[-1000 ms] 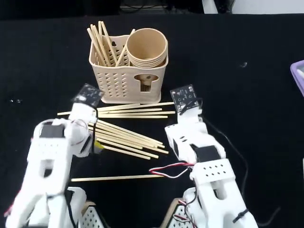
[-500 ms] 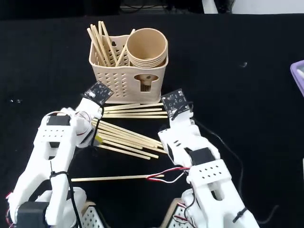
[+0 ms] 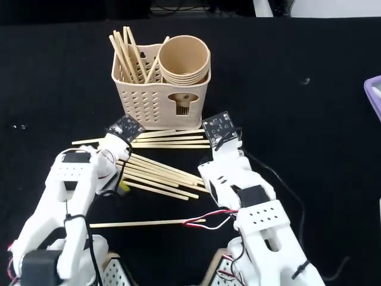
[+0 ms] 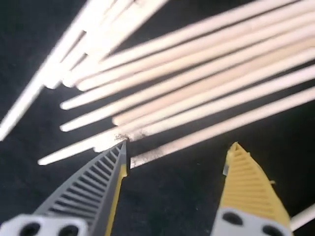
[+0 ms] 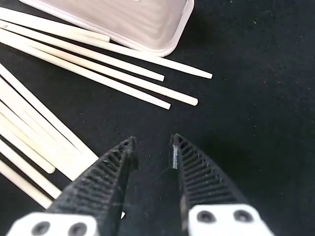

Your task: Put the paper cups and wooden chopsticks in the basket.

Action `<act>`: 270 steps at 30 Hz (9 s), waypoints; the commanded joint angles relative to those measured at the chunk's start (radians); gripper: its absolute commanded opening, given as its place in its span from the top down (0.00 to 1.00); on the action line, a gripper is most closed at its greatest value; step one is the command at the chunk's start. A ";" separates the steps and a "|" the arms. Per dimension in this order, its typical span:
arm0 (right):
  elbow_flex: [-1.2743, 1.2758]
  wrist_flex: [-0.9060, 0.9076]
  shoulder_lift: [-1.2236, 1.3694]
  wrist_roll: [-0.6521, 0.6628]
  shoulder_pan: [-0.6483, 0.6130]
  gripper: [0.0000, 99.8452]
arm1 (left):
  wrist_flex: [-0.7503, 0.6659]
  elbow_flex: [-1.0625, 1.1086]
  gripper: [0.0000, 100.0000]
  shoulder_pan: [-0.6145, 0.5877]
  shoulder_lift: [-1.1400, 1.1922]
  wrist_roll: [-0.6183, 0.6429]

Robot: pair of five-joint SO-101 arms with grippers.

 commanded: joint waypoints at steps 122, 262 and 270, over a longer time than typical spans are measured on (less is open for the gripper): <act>-0.007 -0.023 -0.035 0.018 -0.008 0.88 | 0.175 -0.054 0.85 -0.039 0.127 -0.249; -0.001 -0.044 -0.028 0.018 -0.006 0.88 | 0.313 -0.254 0.93 0.157 0.215 -0.173; -0.001 -0.046 -0.028 0.018 -0.006 0.88 | 0.390 -0.263 0.97 0.165 0.207 -0.175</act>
